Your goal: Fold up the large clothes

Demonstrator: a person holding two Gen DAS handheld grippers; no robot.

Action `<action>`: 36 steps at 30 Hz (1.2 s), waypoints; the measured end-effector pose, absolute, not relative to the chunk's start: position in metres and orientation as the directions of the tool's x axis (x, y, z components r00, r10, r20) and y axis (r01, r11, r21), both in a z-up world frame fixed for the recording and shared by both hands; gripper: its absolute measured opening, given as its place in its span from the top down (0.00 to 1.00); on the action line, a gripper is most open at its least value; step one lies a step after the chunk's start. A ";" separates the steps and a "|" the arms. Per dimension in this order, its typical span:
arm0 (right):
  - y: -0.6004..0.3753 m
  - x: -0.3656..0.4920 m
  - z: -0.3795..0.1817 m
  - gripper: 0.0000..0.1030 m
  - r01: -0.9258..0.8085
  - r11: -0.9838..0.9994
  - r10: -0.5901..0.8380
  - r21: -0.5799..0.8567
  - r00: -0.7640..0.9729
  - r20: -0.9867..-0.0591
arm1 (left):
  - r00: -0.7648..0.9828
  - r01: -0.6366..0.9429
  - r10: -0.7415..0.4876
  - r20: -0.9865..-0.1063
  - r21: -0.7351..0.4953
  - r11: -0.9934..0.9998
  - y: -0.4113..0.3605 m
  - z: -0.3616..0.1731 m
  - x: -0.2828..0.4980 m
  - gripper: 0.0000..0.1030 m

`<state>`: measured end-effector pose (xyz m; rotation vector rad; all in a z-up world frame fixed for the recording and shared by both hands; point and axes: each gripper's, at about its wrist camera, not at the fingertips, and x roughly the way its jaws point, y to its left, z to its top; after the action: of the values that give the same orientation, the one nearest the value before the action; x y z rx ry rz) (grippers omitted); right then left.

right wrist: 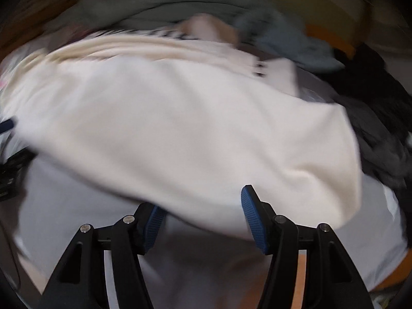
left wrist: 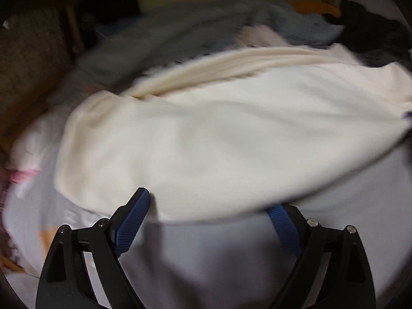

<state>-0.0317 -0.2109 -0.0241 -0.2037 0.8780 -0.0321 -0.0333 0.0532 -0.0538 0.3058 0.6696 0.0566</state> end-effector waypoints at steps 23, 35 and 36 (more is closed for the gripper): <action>-0.214 -0.095 0.024 0.92 0.123 0.976 -0.203 -0.182 0.818 -0.537 | 0.815 -0.112 0.113 -0.568 0.036 0.993 0.112 0.005 -0.072 0.89; -0.242 -0.092 0.044 0.83 0.207 0.958 -0.283 -0.200 0.804 -0.523 | 0.848 -0.147 0.170 -0.502 0.084 0.986 0.105 0.045 -0.047 0.78; -0.239 -0.082 0.053 0.84 0.198 0.952 -0.292 -0.233 0.816 -0.499 | 0.853 -0.140 0.167 -0.494 0.091 0.986 0.103 0.055 -0.035 0.78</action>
<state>-0.0825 -0.2391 0.0533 -0.1735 0.5588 -0.2628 -0.0350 0.1034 0.0551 0.0523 0.5240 0.1612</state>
